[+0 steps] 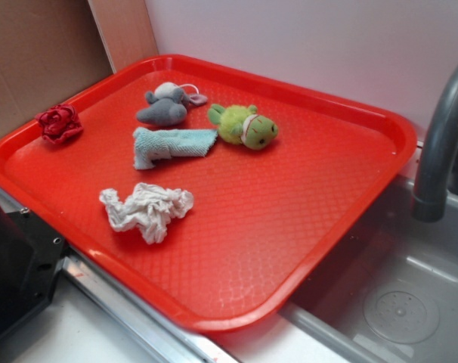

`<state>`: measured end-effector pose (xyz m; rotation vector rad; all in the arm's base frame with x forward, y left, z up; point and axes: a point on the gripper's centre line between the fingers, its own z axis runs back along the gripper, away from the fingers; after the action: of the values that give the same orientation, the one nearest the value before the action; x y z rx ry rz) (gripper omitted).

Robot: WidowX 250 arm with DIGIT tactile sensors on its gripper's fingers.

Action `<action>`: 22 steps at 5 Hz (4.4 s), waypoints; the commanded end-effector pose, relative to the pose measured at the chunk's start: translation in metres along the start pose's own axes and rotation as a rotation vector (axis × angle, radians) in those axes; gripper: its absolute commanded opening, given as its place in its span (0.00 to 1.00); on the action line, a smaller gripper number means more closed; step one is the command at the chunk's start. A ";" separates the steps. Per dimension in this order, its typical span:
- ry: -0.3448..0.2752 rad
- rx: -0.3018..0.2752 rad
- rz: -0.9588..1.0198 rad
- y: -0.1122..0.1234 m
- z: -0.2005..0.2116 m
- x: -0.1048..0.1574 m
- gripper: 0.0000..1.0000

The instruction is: Grab the red paper.

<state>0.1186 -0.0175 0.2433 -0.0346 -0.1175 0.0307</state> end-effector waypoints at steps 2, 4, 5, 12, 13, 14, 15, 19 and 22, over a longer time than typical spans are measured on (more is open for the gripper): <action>0.124 0.180 0.225 0.046 -0.049 0.012 1.00; 0.028 0.288 0.729 0.099 -0.089 0.028 1.00; 0.028 0.288 0.729 0.099 -0.089 0.028 1.00; 0.015 0.288 1.208 0.189 -0.184 0.036 1.00; 0.033 0.284 1.242 0.195 -0.188 0.041 1.00; 0.032 0.305 1.251 0.197 -0.192 0.040 1.00; 0.061 0.316 1.210 0.186 -0.205 0.042 1.00; 0.087 0.284 1.013 0.131 -0.171 0.054 0.00; 0.016 0.162 0.541 0.062 -0.023 0.069 0.00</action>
<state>0.2003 0.0364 0.2067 0.1080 -0.0314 0.5879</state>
